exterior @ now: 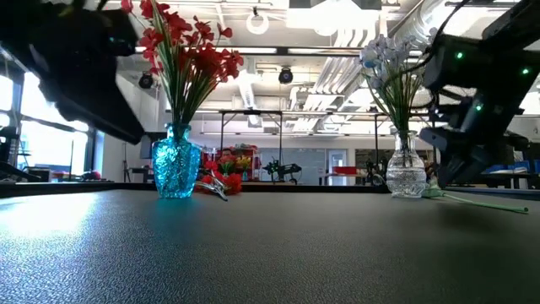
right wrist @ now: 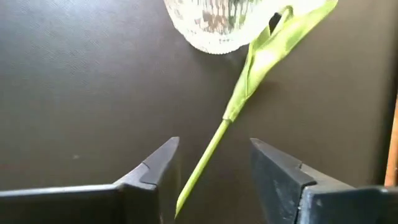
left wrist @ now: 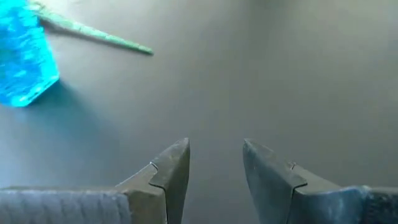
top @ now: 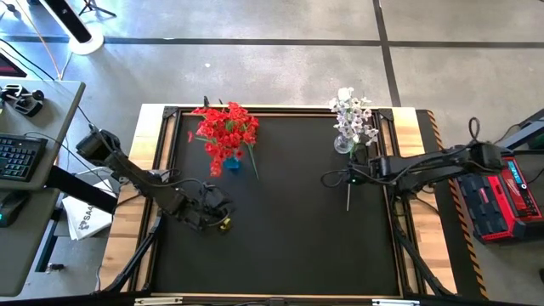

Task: Sort flowers into vase by color
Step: Put the white flower into the transparent vase

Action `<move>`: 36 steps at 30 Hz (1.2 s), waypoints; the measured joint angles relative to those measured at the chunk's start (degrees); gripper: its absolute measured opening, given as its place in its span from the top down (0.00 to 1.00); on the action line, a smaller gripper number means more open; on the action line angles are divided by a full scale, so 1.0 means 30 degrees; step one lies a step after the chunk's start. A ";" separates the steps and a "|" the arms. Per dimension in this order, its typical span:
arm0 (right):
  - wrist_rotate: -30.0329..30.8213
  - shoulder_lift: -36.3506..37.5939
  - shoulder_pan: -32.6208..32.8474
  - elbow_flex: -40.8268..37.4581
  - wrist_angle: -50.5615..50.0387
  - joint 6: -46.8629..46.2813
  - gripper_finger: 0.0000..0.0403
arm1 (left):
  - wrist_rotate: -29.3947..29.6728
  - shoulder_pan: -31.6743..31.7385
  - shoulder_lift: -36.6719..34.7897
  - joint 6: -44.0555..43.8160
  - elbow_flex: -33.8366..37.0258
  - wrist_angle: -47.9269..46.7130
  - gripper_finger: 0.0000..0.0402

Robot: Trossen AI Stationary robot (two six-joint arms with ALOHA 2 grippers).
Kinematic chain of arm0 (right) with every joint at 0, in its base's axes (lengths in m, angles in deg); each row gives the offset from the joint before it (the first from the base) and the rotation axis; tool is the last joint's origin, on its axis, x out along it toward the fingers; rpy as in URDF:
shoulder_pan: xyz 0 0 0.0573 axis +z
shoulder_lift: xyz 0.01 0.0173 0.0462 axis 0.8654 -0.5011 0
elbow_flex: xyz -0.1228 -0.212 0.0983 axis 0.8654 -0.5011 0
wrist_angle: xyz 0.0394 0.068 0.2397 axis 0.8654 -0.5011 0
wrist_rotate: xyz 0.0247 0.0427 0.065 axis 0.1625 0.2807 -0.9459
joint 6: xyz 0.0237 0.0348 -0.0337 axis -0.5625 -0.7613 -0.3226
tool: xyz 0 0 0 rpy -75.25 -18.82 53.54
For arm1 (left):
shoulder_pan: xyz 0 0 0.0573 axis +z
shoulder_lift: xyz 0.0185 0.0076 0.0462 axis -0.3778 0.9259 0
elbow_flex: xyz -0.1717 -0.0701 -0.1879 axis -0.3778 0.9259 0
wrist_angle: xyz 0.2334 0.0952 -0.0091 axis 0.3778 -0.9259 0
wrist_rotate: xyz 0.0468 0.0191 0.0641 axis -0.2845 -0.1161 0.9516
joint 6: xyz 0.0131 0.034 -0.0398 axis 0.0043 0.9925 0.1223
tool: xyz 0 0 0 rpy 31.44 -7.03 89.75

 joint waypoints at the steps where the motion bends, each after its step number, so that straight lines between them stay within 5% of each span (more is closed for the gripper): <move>1: -0.0094 -0.0392 -0.0093 0.0000 0.0127 0.0002 0.62 | 0.0279 -0.0168 -0.0307 -0.0348 0.0360 -0.0036 0.66; 12: -0.1068 -0.3115 -0.1625 0.0087 0.0784 0.1186 0.84 | 0.2239 -0.1433 -0.2095 -0.1748 0.2168 0.0750 0.66; 16: -0.1287 -0.2605 -0.1824 0.0045 0.0590 0.2127 0.98 | 0.2665 -0.1673 -0.2095 -0.1735 0.2168 0.0940 0.66; 21: -0.0863 -0.0134 -0.1540 -0.0022 -0.1029 0.1661 0.99 | 0.2764 -0.1954 -0.2095 -0.1743 0.2168 0.0995 0.66; 26: -0.1890 0.3034 0.0652 -0.0015 -0.2217 0.0300 0.99 | 0.2923 -0.2137 -0.2095 -0.1328 0.2168 0.1769 0.66; 32: -0.6605 0.4827 0.5025 -0.0015 -0.0969 0.0236 1.00 | 0.3128 -0.2191 -0.2095 0.0761 0.2168 0.4393 0.66; 36: -0.5833 0.4632 0.7946 -0.0015 0.3040 0.1661 1.00 | 0.3134 -0.2183 -0.2095 0.3029 0.2168 0.6398 0.66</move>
